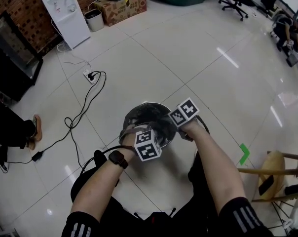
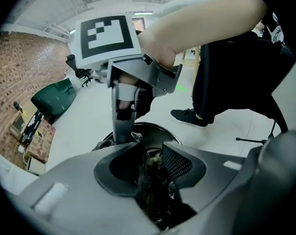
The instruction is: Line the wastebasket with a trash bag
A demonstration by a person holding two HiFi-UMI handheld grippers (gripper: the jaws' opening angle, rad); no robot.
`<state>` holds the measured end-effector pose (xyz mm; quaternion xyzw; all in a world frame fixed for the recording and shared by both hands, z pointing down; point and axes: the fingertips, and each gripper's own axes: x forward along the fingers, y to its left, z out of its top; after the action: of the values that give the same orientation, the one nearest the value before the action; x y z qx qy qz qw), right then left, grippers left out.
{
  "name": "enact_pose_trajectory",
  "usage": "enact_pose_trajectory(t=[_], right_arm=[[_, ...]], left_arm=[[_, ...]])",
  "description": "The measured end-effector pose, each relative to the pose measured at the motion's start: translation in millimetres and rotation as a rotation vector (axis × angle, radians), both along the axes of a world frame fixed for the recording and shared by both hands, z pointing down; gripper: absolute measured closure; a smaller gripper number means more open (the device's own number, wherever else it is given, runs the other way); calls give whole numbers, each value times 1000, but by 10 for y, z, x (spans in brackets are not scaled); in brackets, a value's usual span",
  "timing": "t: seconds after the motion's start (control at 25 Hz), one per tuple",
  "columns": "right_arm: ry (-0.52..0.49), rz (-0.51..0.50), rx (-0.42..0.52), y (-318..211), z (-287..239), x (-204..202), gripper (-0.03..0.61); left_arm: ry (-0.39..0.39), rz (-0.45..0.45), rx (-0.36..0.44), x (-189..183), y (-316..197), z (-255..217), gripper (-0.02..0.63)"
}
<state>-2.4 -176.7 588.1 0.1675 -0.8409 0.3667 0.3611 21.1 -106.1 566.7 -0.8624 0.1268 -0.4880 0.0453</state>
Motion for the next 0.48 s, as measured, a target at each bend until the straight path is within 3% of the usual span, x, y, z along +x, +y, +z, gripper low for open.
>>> enact_pose_trajectory(t=[0.28,0.48], right_arm=[[101,28,68,-130,6,550,572],[189,-29,102,-130,56,819,572]], left_arm=[[21,-43,-11,-297,-22,-276,465],[-54,-39,-28,-630,11,-300,454]])
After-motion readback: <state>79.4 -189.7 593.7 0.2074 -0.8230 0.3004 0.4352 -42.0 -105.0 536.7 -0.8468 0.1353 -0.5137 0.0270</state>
